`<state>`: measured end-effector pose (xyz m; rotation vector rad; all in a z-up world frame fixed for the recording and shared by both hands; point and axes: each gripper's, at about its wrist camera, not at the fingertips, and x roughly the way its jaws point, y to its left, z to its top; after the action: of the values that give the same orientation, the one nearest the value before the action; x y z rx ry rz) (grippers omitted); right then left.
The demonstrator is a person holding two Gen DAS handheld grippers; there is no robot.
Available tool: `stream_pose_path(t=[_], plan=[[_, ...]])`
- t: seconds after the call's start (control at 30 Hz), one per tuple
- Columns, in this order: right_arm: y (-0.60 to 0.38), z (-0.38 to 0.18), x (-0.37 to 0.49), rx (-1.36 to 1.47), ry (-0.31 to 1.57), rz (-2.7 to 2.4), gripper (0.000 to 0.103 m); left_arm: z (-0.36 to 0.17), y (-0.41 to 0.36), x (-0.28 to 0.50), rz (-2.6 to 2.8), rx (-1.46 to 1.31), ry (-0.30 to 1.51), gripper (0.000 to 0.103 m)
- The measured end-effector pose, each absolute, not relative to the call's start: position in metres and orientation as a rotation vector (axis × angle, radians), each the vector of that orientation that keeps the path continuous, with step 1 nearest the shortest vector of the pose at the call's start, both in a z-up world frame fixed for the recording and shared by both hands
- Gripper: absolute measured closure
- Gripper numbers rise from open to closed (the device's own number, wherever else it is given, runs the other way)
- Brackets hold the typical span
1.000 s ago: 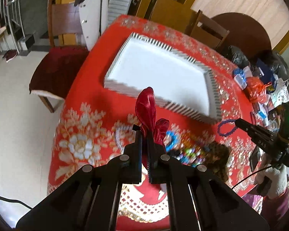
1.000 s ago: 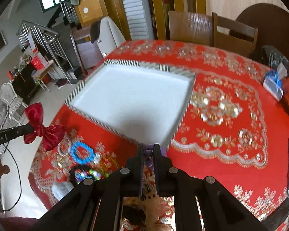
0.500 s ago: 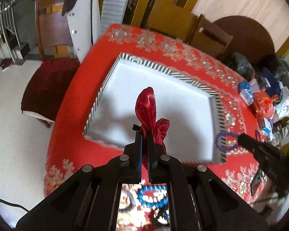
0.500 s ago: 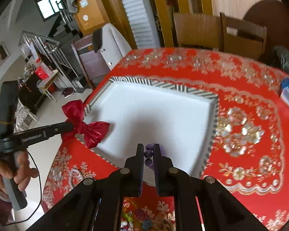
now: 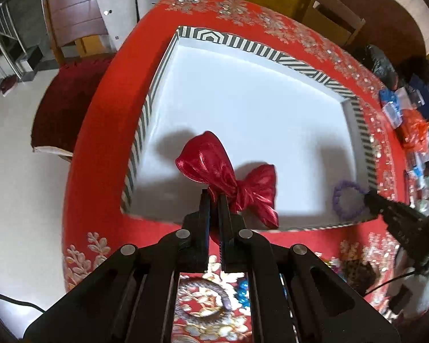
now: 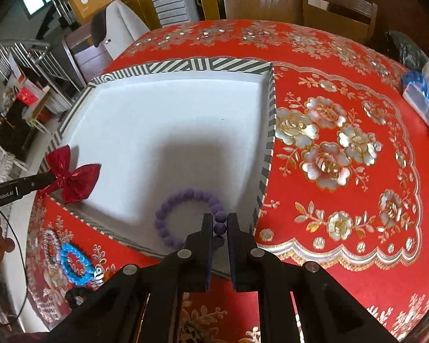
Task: Organize jewelry
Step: 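Carry the red bow and purple bracelet into the striped tray and open both grippers, then move the left gripper to the white fluffy scrunchie while the right approaches the leopard-print bow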
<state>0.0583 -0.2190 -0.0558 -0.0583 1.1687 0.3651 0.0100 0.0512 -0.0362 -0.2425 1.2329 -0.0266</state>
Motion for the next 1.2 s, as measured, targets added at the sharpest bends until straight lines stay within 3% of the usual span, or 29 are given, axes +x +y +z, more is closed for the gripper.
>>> stream_pose_path(t=[0.07,0.13,0.2,0.27,1.2], plan=[[-0.217,-0.055,0.059,-0.049,1.178,0.373,0.093,-0.039,0.051,0.014,-0.002,-0.235,1.237,0.1],[-0.216,-0.051,0.057,-0.027,1.163,0.389,0.08,-0.041,0.053,0.015,0.009,-0.237,1.245,0.091],[-0.215,-0.043,0.051,-0.02,1.131,0.393,0.063,-0.04,0.053,0.013,0.015,-0.226,1.236,0.068],[-0.215,-0.036,0.046,-0.011,1.109,0.393,0.062,-0.035,0.052,0.01,0.02,-0.227,1.216,0.06],[-0.237,0.031,-0.067,0.041,0.95,0.488,0.062,0.036,-0.005,-0.109,0.101,-0.118,1.017,0.058]])
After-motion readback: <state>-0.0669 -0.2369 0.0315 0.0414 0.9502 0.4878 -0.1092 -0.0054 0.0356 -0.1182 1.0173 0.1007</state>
